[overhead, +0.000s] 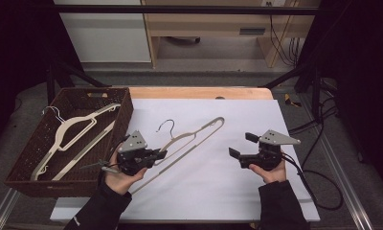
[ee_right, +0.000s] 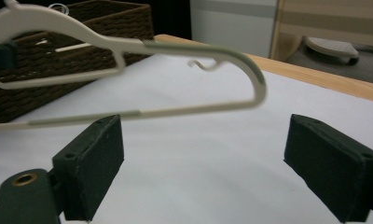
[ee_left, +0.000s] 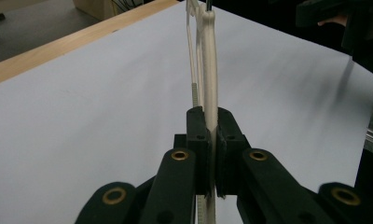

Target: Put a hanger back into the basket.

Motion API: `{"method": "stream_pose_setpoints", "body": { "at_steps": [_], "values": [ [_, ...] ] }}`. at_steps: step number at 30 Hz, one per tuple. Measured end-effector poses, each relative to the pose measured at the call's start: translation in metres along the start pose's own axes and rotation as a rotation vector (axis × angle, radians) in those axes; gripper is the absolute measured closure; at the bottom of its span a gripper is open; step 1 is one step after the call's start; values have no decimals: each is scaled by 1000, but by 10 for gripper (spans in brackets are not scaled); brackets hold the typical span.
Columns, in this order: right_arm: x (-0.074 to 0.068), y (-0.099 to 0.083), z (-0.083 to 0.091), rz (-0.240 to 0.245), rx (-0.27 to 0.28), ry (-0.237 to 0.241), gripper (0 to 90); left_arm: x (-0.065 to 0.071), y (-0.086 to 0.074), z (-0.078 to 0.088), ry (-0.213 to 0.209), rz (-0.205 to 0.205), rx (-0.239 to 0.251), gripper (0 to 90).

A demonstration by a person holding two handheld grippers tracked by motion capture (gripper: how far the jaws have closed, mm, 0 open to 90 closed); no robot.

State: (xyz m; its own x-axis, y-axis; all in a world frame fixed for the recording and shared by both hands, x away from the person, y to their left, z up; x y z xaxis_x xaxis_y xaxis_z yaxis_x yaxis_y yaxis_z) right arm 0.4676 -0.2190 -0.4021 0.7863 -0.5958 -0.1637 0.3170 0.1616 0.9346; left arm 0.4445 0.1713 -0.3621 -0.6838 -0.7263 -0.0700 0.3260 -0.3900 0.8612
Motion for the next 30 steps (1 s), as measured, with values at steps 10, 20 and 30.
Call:
{"method": "stream_pose_setpoints", "body": {
  "at_steps": [10, 20, 30],
  "values": [
    [9, -5, 15, -45, 20, -51, 66, -24, 21, 39, 35, 33, 59, 864],
    [10, -9, 24, -62, 23, -69, 59, -58, 50, 74, 78, 23, 76, 864],
    [9, -10, 27, -71, 24, -79, 51, -104, 53, 97, 126, 52, 67, 863]
  ]
}}
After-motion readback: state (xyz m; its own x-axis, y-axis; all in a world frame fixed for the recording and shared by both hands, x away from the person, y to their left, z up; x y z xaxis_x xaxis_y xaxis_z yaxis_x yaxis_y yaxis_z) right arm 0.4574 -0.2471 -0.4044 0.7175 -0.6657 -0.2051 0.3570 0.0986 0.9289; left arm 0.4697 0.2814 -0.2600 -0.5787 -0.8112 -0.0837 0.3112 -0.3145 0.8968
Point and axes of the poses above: each handheld gripper's, and its own axes: z roughly backward along the jaws, y roughly out of its top, x roughly to its right, the point moved 1 cm from there along -z, roughly forward along the jaws, and after that the axes turned 12 degrees about y, right-handed, at the moved point
